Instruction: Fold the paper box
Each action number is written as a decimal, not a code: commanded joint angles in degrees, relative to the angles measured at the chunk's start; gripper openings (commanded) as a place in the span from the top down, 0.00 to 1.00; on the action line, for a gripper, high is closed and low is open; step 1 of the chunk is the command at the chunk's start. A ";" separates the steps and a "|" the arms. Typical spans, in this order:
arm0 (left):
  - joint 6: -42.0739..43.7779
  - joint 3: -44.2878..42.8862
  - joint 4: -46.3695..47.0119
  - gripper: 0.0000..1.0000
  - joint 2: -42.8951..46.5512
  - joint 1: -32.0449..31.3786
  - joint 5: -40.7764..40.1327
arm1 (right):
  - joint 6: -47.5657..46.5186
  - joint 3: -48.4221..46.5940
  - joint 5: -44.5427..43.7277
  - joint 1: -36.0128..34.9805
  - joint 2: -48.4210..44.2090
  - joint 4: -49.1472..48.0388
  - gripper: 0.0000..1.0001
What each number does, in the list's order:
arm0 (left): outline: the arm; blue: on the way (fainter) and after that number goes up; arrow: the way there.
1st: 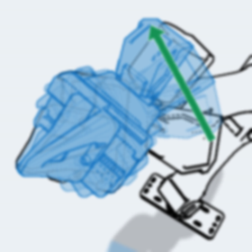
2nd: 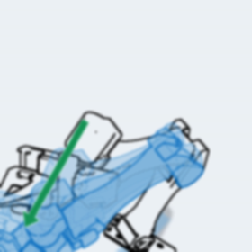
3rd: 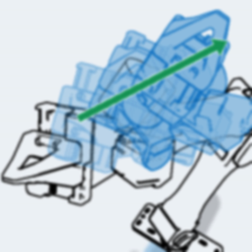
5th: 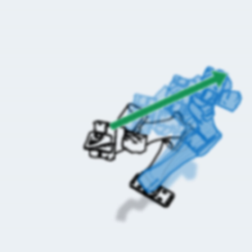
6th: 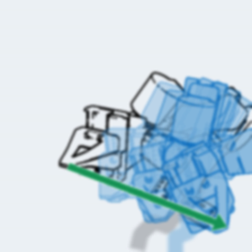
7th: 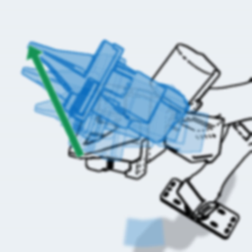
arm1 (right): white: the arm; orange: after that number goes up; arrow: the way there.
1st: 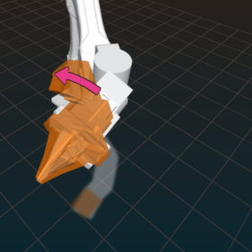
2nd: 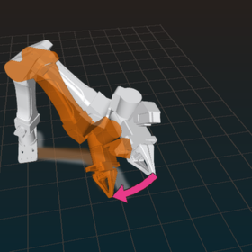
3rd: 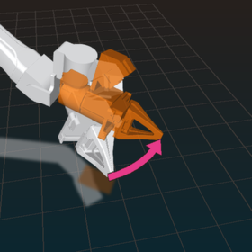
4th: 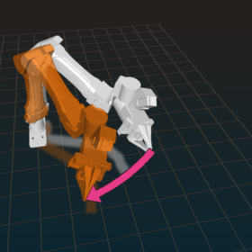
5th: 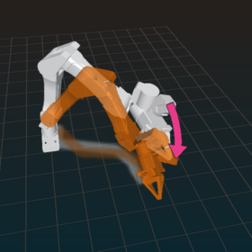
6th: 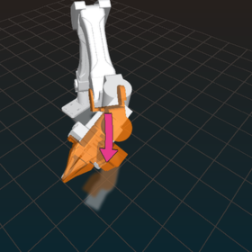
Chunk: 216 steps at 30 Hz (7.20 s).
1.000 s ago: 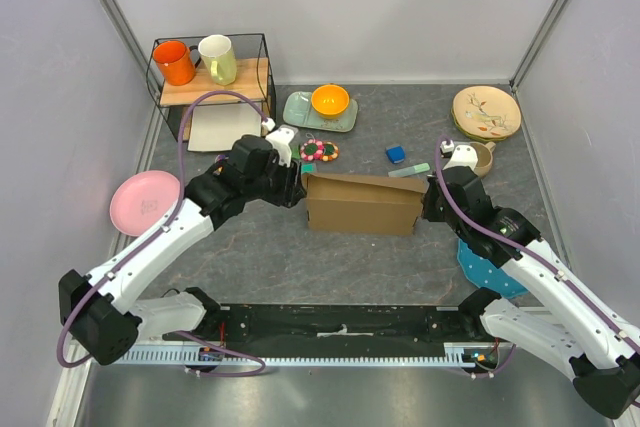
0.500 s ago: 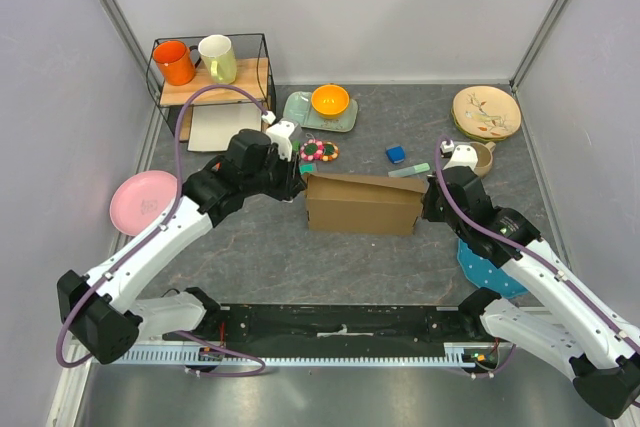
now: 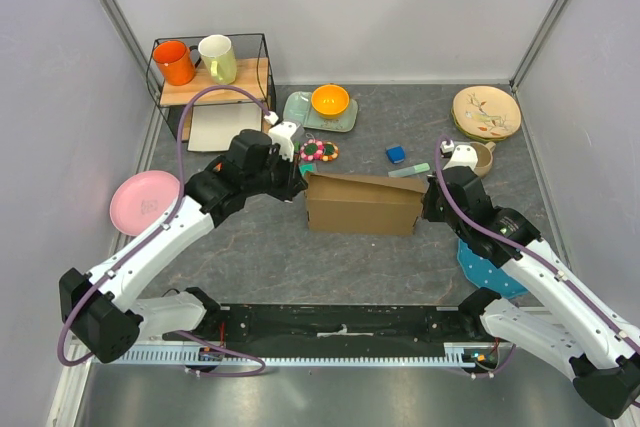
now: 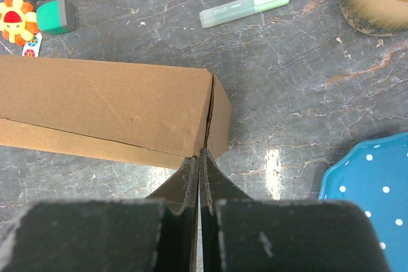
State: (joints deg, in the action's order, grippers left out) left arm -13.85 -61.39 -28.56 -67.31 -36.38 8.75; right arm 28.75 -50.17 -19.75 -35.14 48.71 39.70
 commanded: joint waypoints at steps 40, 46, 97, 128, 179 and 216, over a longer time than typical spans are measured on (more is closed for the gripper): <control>5.94 1.89 -4.05 0.84 3.06 -0.18 -12.18 | -0.10 0.78 1.38 -0.20 -0.63 3.54 0.98; 6.73 0.65 -3.88 0.53 4.55 -0.18 -11.40 | -0.19 0.34 1.29 -0.20 -0.46 3.54 0.97; 7.78 6.54 10.36 0.88 4.55 -0.27 -6.38 | -0.28 -0.10 1.55 -0.20 0.51 3.36 0.98; 3.74 15.94 13.53 0.98 6.22 -4.66 -11.12 | 0.07 1.04 1.91 -0.20 -0.19 3.28 0.98; -3.56 24.03 16.78 0.98 5.97 -8.26 -14.38 | 0.25 0.60 2.35 -0.20 -1.77 4.07 0.82; -1.89 -1.89 0.70 0.98 0.07 -8.71 -10.68 | -1.24 -8.01 0.06 -0.20 0.77 4.50 0.95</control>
State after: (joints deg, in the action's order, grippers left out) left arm -17.06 -59.44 -26.83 -67.00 -45.08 -4.05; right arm 28.14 -54.39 -19.40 -35.11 49.34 46.48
